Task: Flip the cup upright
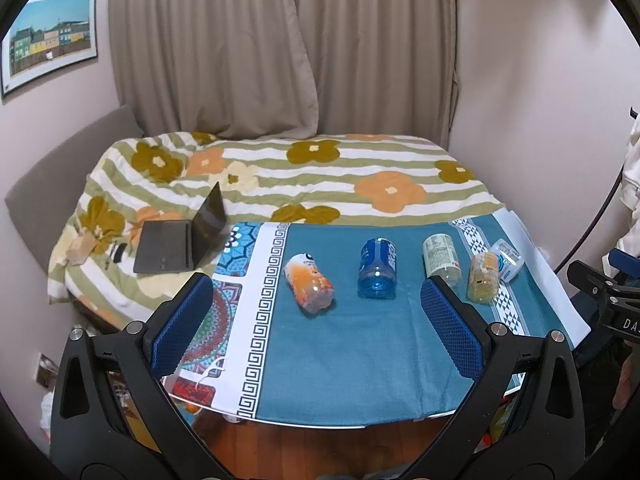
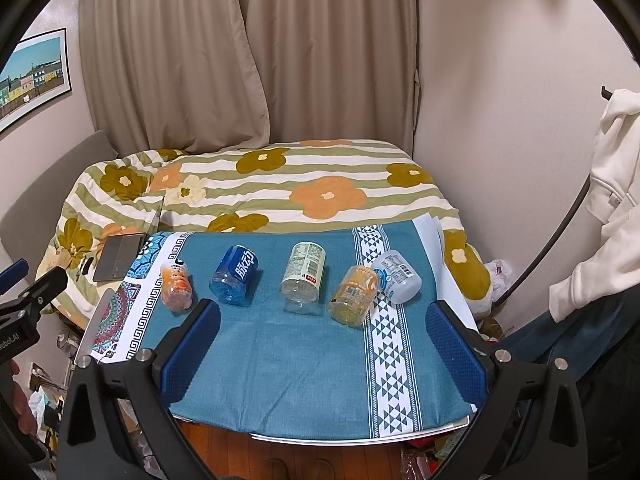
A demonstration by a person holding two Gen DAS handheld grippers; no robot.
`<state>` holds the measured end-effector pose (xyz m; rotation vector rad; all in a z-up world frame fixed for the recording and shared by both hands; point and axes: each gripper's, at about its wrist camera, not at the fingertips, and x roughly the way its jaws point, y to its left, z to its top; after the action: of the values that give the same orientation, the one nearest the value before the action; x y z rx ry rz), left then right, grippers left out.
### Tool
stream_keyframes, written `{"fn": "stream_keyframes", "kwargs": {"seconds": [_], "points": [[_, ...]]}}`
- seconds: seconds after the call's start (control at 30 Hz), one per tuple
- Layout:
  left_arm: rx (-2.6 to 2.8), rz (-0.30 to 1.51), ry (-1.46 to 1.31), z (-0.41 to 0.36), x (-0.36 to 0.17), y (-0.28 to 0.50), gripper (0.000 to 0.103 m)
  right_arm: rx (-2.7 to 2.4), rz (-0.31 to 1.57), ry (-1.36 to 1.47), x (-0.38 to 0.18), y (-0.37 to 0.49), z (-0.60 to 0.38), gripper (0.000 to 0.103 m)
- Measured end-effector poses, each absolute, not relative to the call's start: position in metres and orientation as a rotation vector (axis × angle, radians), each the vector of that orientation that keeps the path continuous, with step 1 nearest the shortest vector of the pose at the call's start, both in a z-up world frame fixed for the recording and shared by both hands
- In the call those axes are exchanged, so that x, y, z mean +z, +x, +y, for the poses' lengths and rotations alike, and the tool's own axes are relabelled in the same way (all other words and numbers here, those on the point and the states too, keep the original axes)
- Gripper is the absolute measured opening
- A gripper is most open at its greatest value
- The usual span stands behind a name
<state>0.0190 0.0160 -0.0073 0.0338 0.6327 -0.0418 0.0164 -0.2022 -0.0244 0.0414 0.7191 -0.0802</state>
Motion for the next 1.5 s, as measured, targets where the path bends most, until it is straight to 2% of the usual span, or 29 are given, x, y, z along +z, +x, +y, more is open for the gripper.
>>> {"fn": "stream_keyframes", "kwargs": {"seconds": [0.97, 1.5], "points": [[-0.036, 0.658, 0.027, 0.011, -0.008, 0.018, 0.103, -0.078, 0.726, 0.049, -0.029, 0.016, -0.201, 0.103], [-0.064, 0.827, 0.024, -0.03, -0.023, 0.098, 0.103, -0.042, 0.793, 0.035, -0.044, 0.037, -0.232, 0.103]]}}
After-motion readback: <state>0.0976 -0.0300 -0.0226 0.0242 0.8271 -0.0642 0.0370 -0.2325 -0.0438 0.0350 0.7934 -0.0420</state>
